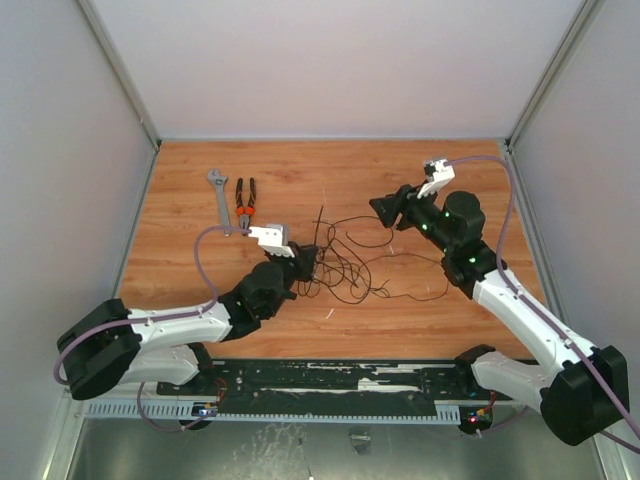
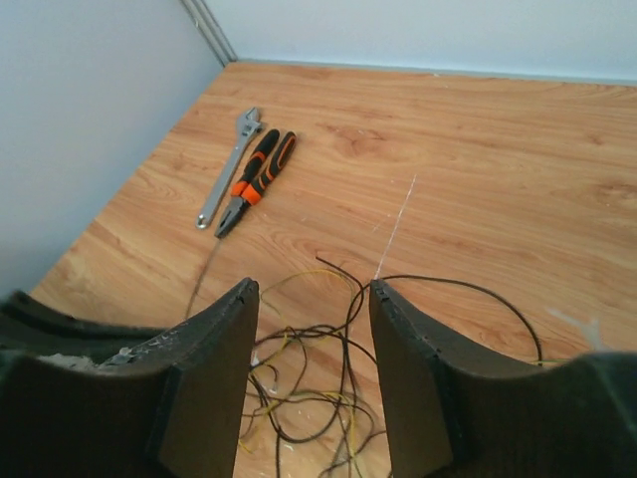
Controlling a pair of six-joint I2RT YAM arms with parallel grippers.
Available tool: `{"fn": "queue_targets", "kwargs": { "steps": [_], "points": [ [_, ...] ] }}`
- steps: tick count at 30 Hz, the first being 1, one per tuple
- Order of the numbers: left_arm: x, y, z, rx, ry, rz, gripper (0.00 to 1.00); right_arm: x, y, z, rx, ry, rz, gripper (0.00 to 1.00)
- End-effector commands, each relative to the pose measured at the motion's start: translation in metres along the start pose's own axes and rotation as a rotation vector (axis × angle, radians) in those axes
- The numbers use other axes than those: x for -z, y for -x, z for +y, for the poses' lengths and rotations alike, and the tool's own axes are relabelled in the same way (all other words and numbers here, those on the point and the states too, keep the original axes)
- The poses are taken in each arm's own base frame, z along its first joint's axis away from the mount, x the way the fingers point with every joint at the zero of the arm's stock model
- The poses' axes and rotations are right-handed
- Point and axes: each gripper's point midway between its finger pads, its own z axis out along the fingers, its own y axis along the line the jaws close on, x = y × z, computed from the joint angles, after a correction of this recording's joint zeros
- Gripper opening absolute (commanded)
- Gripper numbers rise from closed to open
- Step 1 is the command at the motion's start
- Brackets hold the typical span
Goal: Zip-tie the wires
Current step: Tie the cable at the center of the board.
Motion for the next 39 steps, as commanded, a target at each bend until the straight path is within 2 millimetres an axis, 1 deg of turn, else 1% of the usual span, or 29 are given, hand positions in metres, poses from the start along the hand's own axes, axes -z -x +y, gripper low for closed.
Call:
{"fn": "queue_targets", "kwargs": {
  "steps": [1,6,9,13,15,20,24,26,29,33,34,35,36,39],
  "points": [
    [-0.001,0.02,0.006,-0.008,0.031,-0.011,0.0,0.01,-0.013,0.004,0.13,0.081,0.041,0.52],
    [-0.008,0.042,-0.004,-0.034,0.015,-0.017,0.0,0.015,-0.023,0.005,0.17,0.12,0.04,0.61],
    [-0.014,0.061,-0.011,-0.059,0.017,-0.026,0.0,0.02,-0.03,0.009,0.19,0.159,0.015,0.69],
    [-0.019,0.079,-0.014,-0.088,0.035,-0.031,0.0,0.025,-0.037,0.016,0.219,0.228,-0.026,0.84],
    [-0.02,0.086,-0.015,-0.098,0.042,-0.03,0.0,0.026,-0.041,0.02,0.23,0.264,-0.035,0.87],
    [-0.021,0.095,-0.016,-0.108,0.061,-0.021,0.0,0.024,-0.051,0.027,0.238,0.33,-0.014,0.89],
    [-0.02,0.102,-0.014,-0.117,0.089,-0.021,0.0,0.023,-0.05,0.026,0.267,0.332,-0.019,0.91],
    [-0.02,0.109,-0.016,-0.118,0.091,-0.029,0.0,0.021,-0.05,0.026,0.272,0.334,-0.016,0.91],
    [-0.019,0.113,-0.018,-0.118,0.088,-0.034,0.0,0.018,-0.046,0.028,0.233,0.34,-0.014,0.91],
    [-0.019,0.111,-0.015,-0.121,0.092,-0.038,0.0,0.007,-0.029,0.037,0.059,0.331,0.01,0.9],
    [-0.019,0.109,-0.015,-0.118,0.091,-0.037,0.0,0.004,-0.024,0.039,0.013,0.325,0.016,0.88],
    [-0.019,0.108,-0.015,-0.117,0.089,-0.035,0.0,0.001,-0.016,0.042,-0.034,0.318,0.015,0.82],
    [-0.02,0.107,-0.016,-0.116,0.087,-0.033,0.0,-0.003,-0.01,0.044,-0.089,0.306,0.018,0.79],
    [-0.021,0.106,-0.017,-0.113,0.079,-0.03,0.0,-0.014,0.006,0.053,-0.207,0.307,0.022,0.78]
  ]
}}
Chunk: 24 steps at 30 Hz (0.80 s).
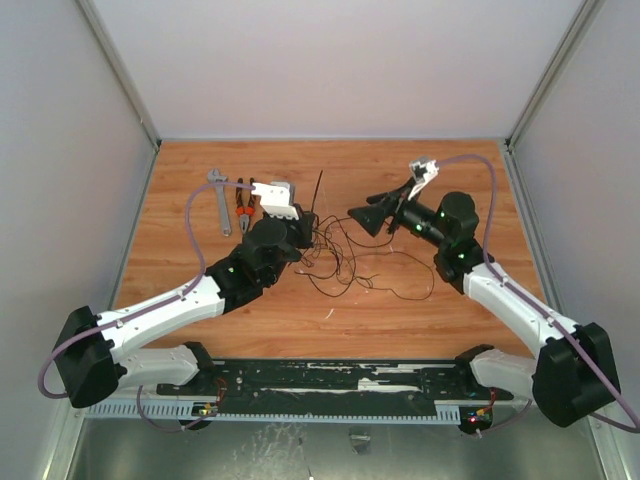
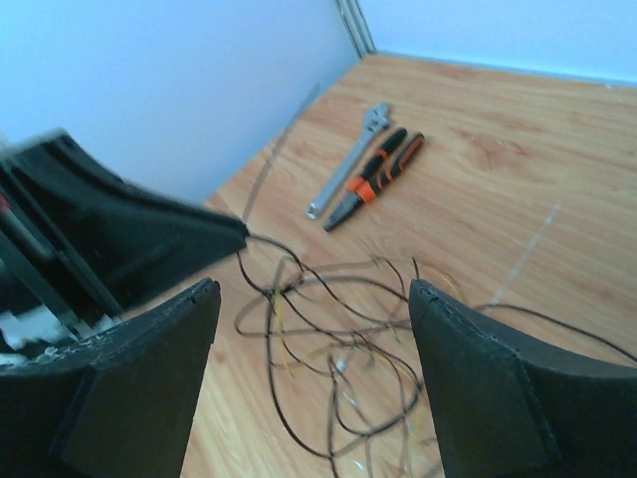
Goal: Zip-tie the wires
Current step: Tie the cable at the center of the board.
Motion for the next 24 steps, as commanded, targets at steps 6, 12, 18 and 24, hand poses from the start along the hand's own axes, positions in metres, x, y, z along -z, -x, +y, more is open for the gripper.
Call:
{"fn": "queue_targets", "kwargs": {
  "steps": [6,12,18,24],
  "points": [
    [0.0,0.012,-0.001,0.03,-0.005,-0.041,0.0,-0.044,0.022,0.012,-0.321,-0.009,0.018,0.75],
    [0.0,0.009,-0.001,0.038,-0.011,-0.042,0.0,-0.069,0.005,0.03,-0.344,0.025,0.07,0.75],
    [-0.001,0.006,-0.004,0.045,-0.022,-0.036,0.0,-0.084,-0.001,0.041,-0.347,0.05,0.085,0.65],
    [0.0,0.006,-0.003,0.05,-0.023,-0.038,0.0,-0.093,-0.011,0.044,-0.357,0.067,0.11,0.37]
  ]
}}
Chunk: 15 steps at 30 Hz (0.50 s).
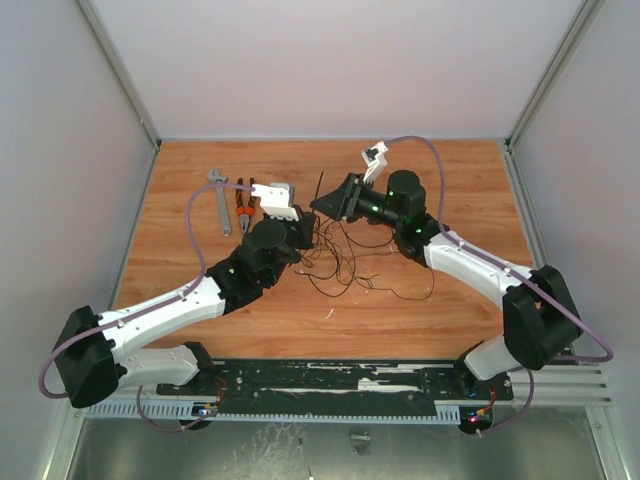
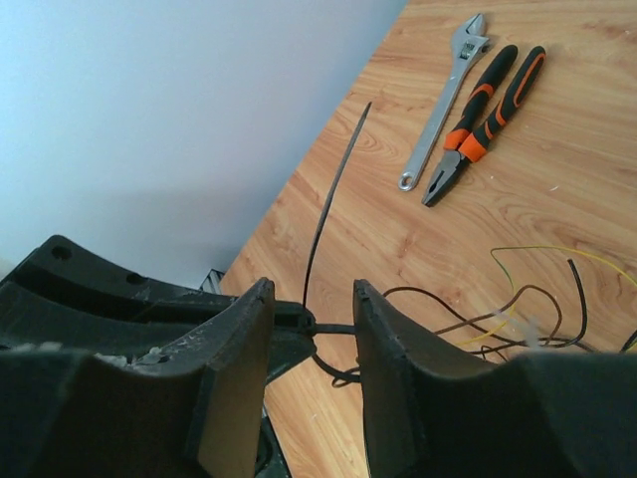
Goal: Zip-tie the wires
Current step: Tie the cable at the center of the board.
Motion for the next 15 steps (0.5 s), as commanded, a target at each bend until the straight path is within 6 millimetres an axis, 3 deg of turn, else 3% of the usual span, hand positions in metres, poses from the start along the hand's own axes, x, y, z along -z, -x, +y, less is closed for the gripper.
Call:
{"fn": "queue_targets", "kwargs": {
  "steps": [1,7,15],
  "points": [
    [0.001,0.009,-0.002,0.038,-0.012,-0.036,0.0,-0.009,0.008,0.008,0.006,0.023,-0.02,0.33],
    [0.001,0.007,0.0,0.042,-0.009,-0.035,0.0,-0.013,0.004,0.011,0.002,0.049,-0.003,0.0],
    [0.001,-0.012,0.003,0.06,-0.006,0.0,0.0,-0.008,0.021,0.016,0.045,0.013,-0.04,0.0]
  ]
}}
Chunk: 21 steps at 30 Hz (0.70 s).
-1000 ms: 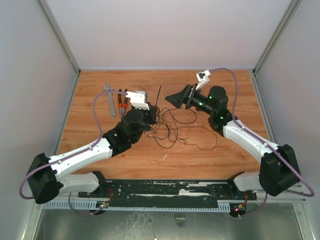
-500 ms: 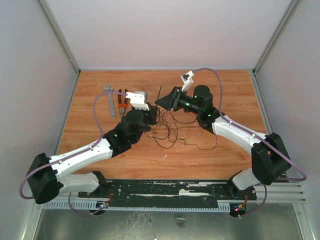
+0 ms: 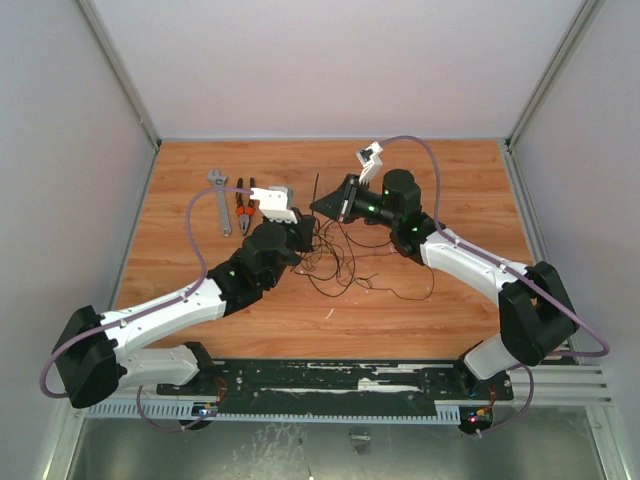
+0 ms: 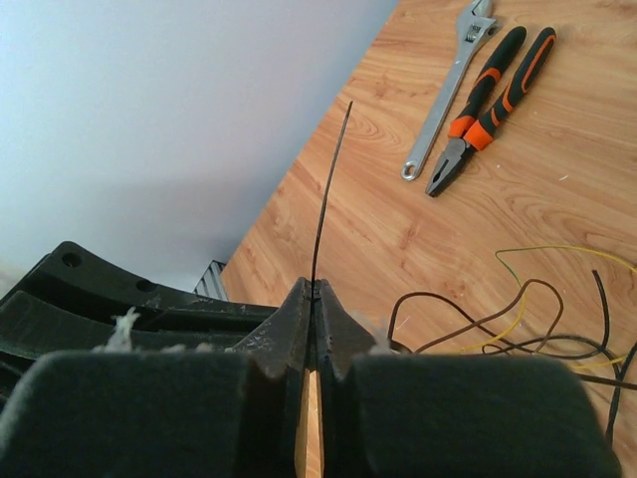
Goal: Zip-tie the wires
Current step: Tie the cable at the center of the board.
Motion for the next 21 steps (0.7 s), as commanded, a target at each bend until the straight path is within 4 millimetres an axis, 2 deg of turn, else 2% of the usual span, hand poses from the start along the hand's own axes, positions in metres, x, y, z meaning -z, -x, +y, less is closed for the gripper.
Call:
{"fn": "queue_targets", "kwargs": {
  "steps": [1,9,21],
  "points": [
    [0.0,-0.005,0.001,0.046,-0.011,-0.007,0.0,0.002,0.03,0.022,0.069,0.014,-0.074,0.0],
    [-0.002,-0.025,0.001,0.059,-0.016,0.032,0.0,0.002,0.056,0.04,0.117,0.02,-0.114,0.0],
    [-0.001,-0.046,0.011,0.052,0.003,0.062,0.0,0.003,0.084,0.053,0.158,0.016,-0.171,0.0]
  ]
}}
